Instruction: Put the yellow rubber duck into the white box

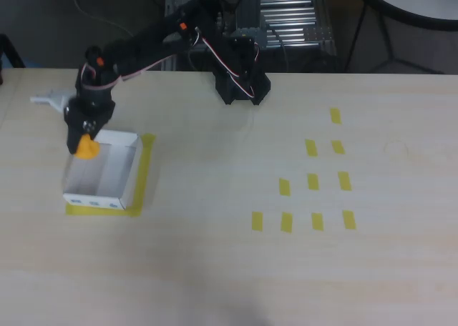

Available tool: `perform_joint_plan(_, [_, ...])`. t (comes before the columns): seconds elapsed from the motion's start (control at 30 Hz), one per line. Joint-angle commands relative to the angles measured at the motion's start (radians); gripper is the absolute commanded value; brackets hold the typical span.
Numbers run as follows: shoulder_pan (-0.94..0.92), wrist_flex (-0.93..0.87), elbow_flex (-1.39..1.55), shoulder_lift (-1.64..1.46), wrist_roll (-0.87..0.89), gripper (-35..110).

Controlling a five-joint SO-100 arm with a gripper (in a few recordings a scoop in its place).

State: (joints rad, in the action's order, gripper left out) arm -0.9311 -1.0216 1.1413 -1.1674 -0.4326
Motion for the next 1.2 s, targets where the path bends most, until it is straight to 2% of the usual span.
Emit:
perform_joint_plan(0.0, [-0.020,0.095,0.058,-0.025,-0.094,0])
perform_joint_plan(0.13, [-0.003,0.115,0.117,-0.025,-0.189,0])
perform_joint_plan(0.2, [0.000,0.112,0.144,-0.025,-0.256,9])
perform_joint_plan(0.33, [-0.005,0.146,0.189,-0.025,-0.298,18])
perform_joint_plan(0.53, [0.000,0.190,0.229,-0.031,-0.330,31])
perform_joint_plan(0.83, [0.012,0.172,0.239,-0.103,-0.327,38])
perform_joint_plan(0.93, [0.052,0.124,0.238,-0.265,-0.230,31])
perform_joint_plan(1.0, [0.095,0.063,0.213,-0.443,-0.098,17])
perform_joint_plan(1.07, [0.167,0.003,0.118,-0.606,0.109,2])
perform_joint_plan(1.1, [0.213,-0.014,0.066,-0.667,0.210,0])
perform_joint_plan(1.17, [0.322,0.028,0.109,-0.853,0.262,0])
